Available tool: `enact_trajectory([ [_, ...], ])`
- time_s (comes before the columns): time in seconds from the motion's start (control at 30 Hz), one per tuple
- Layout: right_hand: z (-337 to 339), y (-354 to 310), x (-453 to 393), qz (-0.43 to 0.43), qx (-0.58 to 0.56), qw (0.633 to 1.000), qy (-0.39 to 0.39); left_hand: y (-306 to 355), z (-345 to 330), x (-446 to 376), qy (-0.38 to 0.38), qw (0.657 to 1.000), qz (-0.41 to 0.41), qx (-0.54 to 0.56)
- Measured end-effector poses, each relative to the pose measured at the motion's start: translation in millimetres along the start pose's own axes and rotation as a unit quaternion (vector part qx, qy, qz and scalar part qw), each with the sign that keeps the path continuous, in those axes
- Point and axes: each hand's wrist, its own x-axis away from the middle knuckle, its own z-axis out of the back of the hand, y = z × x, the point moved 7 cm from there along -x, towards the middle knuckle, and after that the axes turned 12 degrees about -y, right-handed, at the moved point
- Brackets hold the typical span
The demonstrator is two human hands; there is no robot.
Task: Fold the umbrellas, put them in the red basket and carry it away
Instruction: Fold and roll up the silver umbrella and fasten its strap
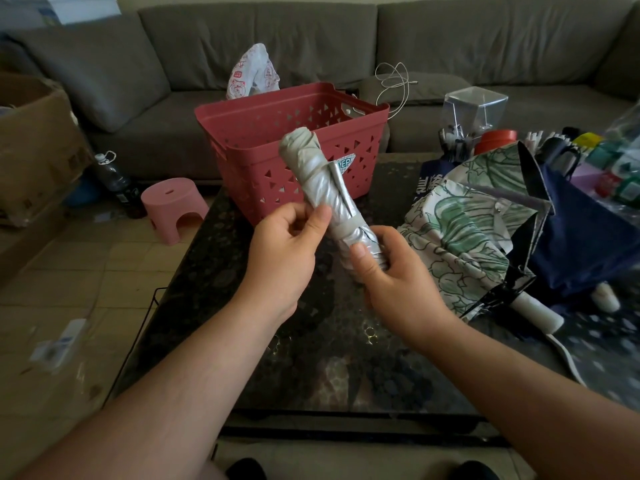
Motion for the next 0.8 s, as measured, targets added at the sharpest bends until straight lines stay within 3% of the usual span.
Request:
enact_trajectory([
  [0.2, 0, -3, 1, -0.017, -0.023, 0.999, 0.016, -1, 3, 0, 0.0, 1.0, -0.001, 0.003],
  [0.6, -12, -7, -2, -0.04, -0.146, 0.987, -0.05, -4, 5, -4, 0.005, 1.0, 0.007, -0.006],
  [0.7, -15, -3, 0, -0.059, -0.23, 0.969, -0.068, -5, 8, -3, 0.029, 0.999, 0.022, -0.011],
  [0.8, -20, -7, 3, -0.08, -0.315, 0.939, -0.112, -20, 10, -6, 0.019, 0.993, 0.096, 0.07],
])
